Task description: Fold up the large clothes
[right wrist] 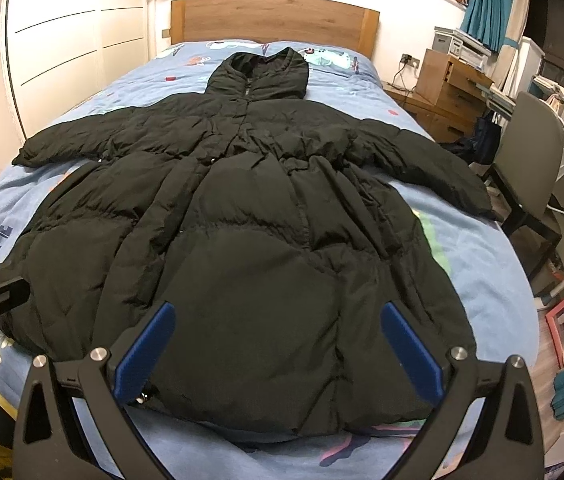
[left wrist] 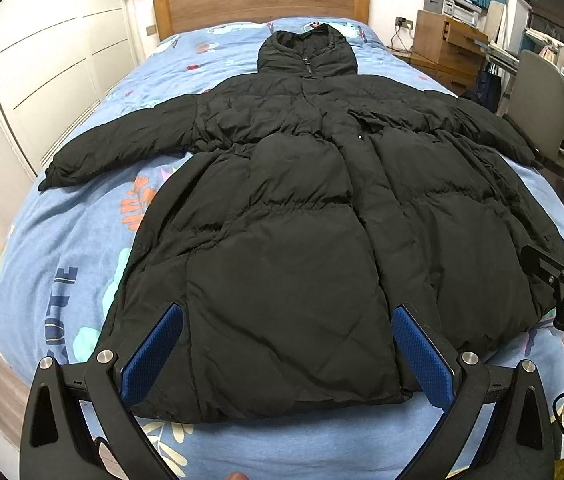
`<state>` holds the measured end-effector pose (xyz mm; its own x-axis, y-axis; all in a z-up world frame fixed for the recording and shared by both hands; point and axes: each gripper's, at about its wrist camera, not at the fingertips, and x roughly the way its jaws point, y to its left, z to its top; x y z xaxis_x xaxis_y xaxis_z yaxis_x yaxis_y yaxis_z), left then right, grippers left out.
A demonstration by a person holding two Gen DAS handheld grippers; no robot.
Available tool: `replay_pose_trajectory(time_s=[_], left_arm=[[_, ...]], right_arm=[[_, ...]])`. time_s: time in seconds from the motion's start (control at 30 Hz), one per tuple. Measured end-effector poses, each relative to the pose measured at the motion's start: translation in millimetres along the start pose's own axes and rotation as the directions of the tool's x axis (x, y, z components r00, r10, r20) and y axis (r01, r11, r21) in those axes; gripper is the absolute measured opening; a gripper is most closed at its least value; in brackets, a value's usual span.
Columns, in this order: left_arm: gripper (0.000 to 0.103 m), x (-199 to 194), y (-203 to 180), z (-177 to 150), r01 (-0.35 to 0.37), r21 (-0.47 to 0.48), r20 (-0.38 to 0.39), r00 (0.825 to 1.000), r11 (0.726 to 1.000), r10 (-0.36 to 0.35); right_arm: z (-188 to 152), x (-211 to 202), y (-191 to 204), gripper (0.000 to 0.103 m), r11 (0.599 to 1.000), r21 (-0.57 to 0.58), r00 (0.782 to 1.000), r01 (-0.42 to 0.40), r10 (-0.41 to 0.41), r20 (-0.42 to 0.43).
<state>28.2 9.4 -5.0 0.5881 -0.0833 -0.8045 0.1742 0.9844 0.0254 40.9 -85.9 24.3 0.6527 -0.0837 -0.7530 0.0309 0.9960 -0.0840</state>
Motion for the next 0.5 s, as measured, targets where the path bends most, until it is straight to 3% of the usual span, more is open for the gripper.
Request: replay_pose_trajectory(time_s=[0.5], left_arm=[[0.102,-0.8,15.5,16.9,-0.042,0.010,-0.027,0.999,0.999,0.042]], right_arm=[[18.3,16.1,0.5,0.103,0.999,-0.005,0.999,-0.047,0.046,-0.008]])
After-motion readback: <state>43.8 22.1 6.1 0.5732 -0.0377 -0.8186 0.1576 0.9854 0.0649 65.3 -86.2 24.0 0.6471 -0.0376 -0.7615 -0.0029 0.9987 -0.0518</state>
